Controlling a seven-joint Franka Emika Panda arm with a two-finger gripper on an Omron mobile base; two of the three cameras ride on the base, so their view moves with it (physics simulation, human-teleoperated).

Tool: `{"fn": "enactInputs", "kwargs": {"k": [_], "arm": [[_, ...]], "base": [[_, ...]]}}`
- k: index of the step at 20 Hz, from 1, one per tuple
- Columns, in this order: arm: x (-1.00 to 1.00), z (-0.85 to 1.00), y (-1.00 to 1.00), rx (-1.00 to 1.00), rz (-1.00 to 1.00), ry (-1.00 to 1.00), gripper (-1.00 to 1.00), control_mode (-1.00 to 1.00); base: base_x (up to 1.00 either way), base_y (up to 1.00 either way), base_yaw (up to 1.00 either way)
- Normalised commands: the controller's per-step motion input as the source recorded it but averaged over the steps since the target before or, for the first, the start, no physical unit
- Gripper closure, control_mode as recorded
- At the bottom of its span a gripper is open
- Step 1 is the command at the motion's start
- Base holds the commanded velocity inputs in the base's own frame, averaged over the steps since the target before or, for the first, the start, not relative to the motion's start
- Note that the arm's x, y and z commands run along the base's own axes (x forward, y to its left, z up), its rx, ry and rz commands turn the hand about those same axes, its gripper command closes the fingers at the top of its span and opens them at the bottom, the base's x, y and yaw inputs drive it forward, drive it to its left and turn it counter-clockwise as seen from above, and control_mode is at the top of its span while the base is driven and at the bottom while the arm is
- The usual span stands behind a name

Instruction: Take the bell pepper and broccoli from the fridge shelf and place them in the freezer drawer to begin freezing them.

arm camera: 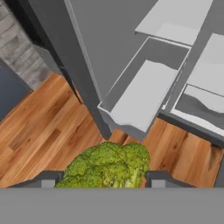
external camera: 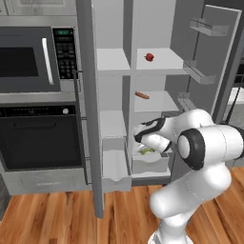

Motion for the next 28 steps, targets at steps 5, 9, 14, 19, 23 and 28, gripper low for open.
{"fn": "enactInputs", "kwargs": {"k": [5,9,14,19,23,28], "arm": [[0.54,-0.47,0.25,0.00,0.06,0.12,1.00,-1.00],[0.50,-0.59,0.08,0.00,0.09,0.05,1.00,-1.00],[0.46,-0.52,0.02,0.00,0.12,0.04,1.00,-1.00],[0.63,-0.40,0.02,0.00,0.13,0.06,1.00,-1.00],[0.60,-0.48,0.19,0.00,0.07,0.08,1.00,-1.00],[0.56,-0.52,0.14,0.00,0.07,0.07,1.00,-1.00]], "base": [[0.00,0.00,0.00],[0.00,0.00,0.00],[0.00,0.00,0.00],[0.00,0.00,0.00],[0.00,0.00,0.00],[0.00,0.00,0.00]]}}
